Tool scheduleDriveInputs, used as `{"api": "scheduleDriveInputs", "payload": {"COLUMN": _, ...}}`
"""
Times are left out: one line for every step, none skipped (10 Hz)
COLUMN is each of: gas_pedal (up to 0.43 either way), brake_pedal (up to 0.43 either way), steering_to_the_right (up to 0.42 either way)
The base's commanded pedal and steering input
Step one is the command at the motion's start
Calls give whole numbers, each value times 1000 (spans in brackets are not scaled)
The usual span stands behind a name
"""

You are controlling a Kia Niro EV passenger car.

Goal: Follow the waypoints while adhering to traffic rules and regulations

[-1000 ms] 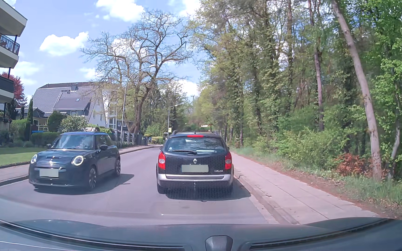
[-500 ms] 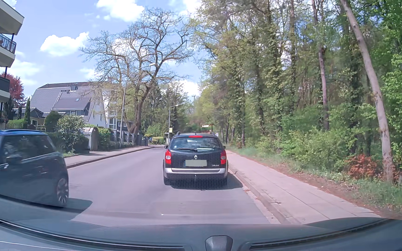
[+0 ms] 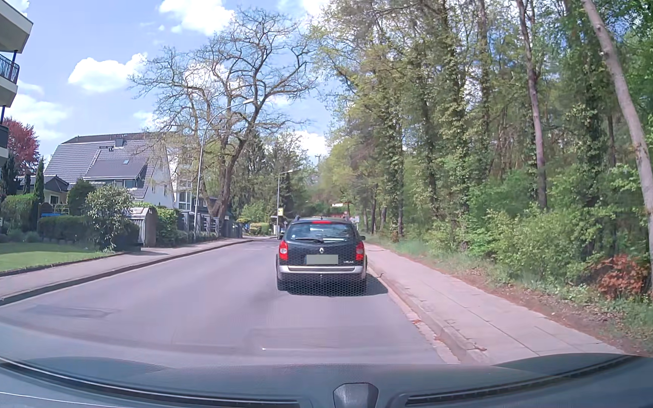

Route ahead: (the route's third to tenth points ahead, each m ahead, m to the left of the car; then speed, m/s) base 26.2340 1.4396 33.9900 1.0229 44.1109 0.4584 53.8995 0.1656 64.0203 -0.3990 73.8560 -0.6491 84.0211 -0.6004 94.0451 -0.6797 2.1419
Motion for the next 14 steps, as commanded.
{"api": "scheduleDriveInputs", "payload": {"gas_pedal": 228, "brake_pedal": 0, "steering_to_the_right": -53}}
{"api": "scheduleDriveInputs", "payload": {"gas_pedal": 228, "brake_pedal": 0, "steering_to_the_right": -53}}
{"api": "scheduleDriveInputs", "payload": {"gas_pedal": 240, "brake_pedal": 0, "steering_to_the_right": -53}}
{"api": "scheduleDriveInputs", "payload": {"gas_pedal": 240, "brake_pedal": 0, "steering_to_the_right": -52}}
{"api": "scheduleDriveInputs", "payload": {"gas_pedal": 240, "brake_pedal": 0, "steering_to_the_right": -49}}
{"api": "scheduleDriveInputs", "payload": {"gas_pedal": 248, "brake_pedal": 0, "steering_to_the_right": -44}}
{"api": "scheduleDriveInputs", "payload": {"gas_pedal": 248, "brake_pedal": 0, "steering_to_the_right": -40}}
{"api": "scheduleDriveInputs", "payload": {"gas_pedal": 248, "brake_pedal": 0, "steering_to_the_right": -36}}
{"api": "scheduleDriveInputs", "payload": {"gas_pedal": 248, "brake_pedal": 0, "steering_to_the_right": -34}}
{"api": "scheduleDriveInputs", "payload": {"gas_pedal": 220, "brake_pedal": 0, "steering_to_the_right": -34}}
{"api": "scheduleDriveInputs", "payload": {"gas_pedal": 177, "brake_pedal": 0, "steering_to_the_right": -34}}
{"api": "scheduleDriveInputs", "payload": {"gas_pedal": 177, "brake_pedal": 0, "steering_to_the_right": -33}}
{"api": "scheduleDriveInputs", "payload": {"gas_pedal": 177, "brake_pedal": 0, "steering_to_the_right": -33}}
{"api": "scheduleDriveInputs", "payload": {"gas_pedal": 177, "brake_pedal": 0, "steering_to_the_right": -34}}
